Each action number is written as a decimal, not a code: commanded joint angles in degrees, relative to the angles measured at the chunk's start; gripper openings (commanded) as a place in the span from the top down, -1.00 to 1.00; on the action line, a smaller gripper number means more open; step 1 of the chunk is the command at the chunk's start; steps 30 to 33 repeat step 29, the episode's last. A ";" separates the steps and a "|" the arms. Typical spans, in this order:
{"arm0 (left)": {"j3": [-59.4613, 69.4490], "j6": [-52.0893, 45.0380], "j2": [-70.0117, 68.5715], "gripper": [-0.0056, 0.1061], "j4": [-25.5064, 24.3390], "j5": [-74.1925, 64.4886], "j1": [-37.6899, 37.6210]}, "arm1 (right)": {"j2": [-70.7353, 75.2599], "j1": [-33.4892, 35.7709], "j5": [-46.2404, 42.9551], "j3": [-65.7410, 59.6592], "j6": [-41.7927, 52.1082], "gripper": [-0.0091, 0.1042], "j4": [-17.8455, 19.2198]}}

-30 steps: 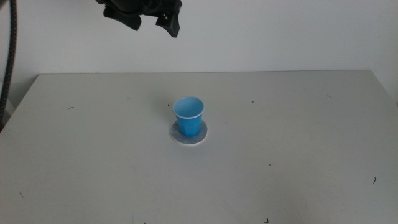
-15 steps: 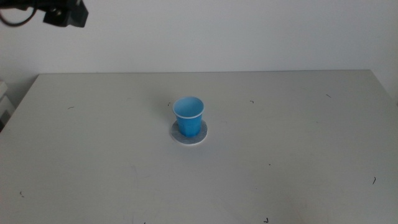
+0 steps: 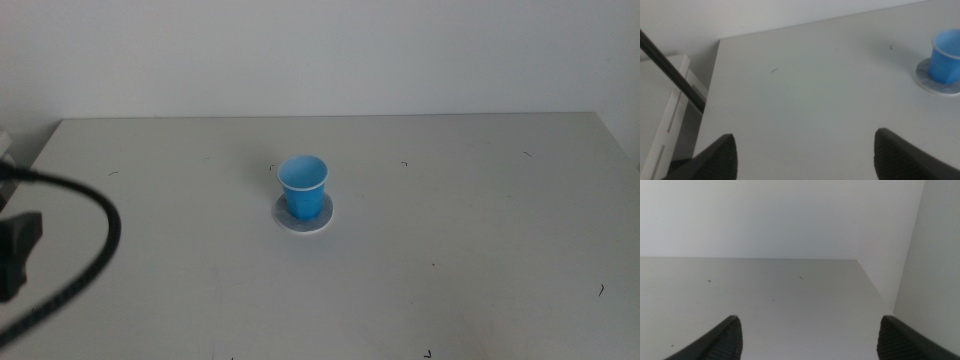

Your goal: Place an empty cup on a cup mat.

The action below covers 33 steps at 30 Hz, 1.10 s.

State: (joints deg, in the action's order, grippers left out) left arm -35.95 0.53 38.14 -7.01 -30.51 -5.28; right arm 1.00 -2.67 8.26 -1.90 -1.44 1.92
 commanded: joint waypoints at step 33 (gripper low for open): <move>37.34 7.76 -39.65 -0.98 1.18 17.34 1.25 | 1.10 0.11 -4.48 0.66 0.49 -0.82 0.52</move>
